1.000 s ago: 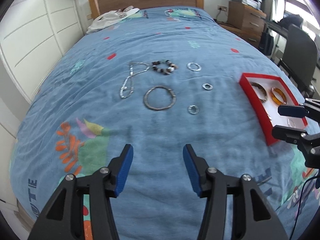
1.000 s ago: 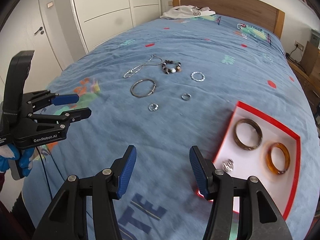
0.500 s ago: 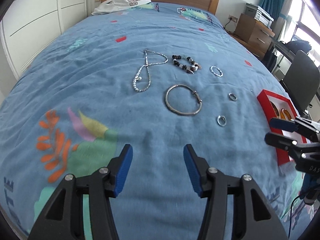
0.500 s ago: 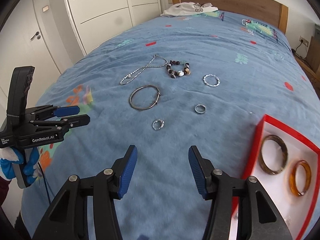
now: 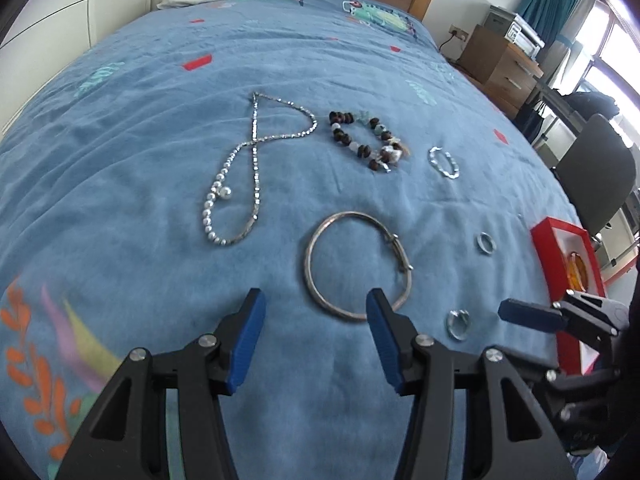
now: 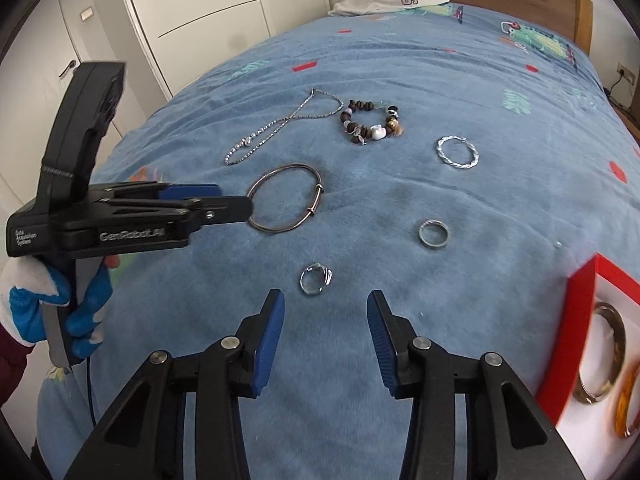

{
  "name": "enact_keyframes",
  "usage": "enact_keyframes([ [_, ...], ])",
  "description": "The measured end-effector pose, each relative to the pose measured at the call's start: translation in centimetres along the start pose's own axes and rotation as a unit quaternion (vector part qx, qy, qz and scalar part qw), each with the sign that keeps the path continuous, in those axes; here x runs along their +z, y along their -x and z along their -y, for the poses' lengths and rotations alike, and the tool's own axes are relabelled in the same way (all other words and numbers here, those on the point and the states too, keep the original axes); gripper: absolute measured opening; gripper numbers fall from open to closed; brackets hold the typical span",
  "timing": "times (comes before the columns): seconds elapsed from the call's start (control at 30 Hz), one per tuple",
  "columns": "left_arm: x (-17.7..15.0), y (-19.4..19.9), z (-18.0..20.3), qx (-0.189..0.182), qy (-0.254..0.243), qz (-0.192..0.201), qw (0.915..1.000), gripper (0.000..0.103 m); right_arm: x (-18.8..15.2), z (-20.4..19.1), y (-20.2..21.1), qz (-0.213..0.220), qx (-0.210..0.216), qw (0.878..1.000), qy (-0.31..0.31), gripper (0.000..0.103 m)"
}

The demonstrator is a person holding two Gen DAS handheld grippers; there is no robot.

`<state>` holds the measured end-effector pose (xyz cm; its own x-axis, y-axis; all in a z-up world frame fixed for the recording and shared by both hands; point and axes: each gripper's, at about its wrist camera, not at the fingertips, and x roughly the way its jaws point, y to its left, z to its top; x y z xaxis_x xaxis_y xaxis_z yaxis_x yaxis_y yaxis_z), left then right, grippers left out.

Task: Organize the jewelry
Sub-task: 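Grasp the silver bangle with the left gripper while the right grasps a silver ring, then carry the silver bangle and ring over the red box and lower them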

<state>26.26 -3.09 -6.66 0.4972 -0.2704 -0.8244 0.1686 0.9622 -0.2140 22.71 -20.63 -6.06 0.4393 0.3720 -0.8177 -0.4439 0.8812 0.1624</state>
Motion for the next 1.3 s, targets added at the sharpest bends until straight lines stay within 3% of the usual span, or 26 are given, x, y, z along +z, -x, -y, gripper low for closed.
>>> enact_keyframes([
  [0.1, 0.4, -1.1, 0.0, 0.01, 0.0, -0.006, 0.9999, 0.049, 0.3, -0.1, -1.0, -0.004, 0.004, 1.0, 0.004, 0.042],
  [0.37, 0.5, -1.7, -0.5, 0.05, -0.008, 0.0, 0.9987, 0.007, 0.7, 0.2, -3.2, -0.016, 0.002, 1.0, 0.0, 0.028],
  [0.43, 0.2, -1.3, -0.8, 0.051, -0.008, 0.003, 0.9987, 0.004, 0.6, 0.2, -3.2, -0.017, 0.0, 1.0, 0.0, 0.02],
  [0.87, -2.0, 3.2, -0.5, 0.053, 0.0, 0.021, 0.9984, 0.004, -0.6, -0.6, 0.0, 0.006, 0.011, 1.0, -0.011, 0.02],
  [1.3, -3.7, 8.8, 3.3, 0.077, -0.037, 0.04, 0.9955, 0.004, -3.4, 0.3, 8.9, 0.065, -0.011, 0.997, -0.037, 0.02],
])
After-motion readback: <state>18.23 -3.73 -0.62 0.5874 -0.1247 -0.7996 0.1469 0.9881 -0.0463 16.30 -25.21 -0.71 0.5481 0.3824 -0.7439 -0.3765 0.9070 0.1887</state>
